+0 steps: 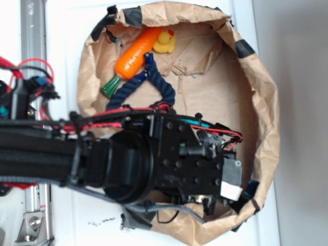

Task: Grab the blue block.

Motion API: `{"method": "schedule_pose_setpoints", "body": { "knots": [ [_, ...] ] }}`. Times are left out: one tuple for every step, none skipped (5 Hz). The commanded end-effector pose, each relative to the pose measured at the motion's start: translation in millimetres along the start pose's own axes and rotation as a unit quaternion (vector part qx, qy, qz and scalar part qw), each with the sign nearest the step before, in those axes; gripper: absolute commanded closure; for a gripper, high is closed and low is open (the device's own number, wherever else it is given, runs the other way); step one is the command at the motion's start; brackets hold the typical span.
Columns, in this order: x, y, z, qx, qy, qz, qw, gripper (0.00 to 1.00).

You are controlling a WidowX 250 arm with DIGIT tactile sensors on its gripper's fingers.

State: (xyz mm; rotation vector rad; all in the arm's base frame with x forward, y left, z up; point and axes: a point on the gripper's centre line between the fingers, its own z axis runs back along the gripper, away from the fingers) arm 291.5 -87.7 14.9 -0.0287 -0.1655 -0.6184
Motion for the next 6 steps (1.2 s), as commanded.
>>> {"method": "schedule_pose_setpoints", "body": {
  "knots": [
    [-9.8,19.7,-0.2,-0.004,0.007,0.073,0.997,1.00],
    [-20.2,37.2,42.8,-0.005,0.025,0.184,0.983,1.00],
    [-44.1,51.6,95.8,0.005,-0.003,0.261,0.965,1.00],
    [-53.2,59.9,140.5,0.006,0.009,0.302,0.953,1.00],
    [-48.8,56.4,151.5,0.009,0.006,0.314,0.949,1.00],
    [-45.4,53.0,154.8,0.029,0.002,0.319,0.947,1.00]
  ]
}}
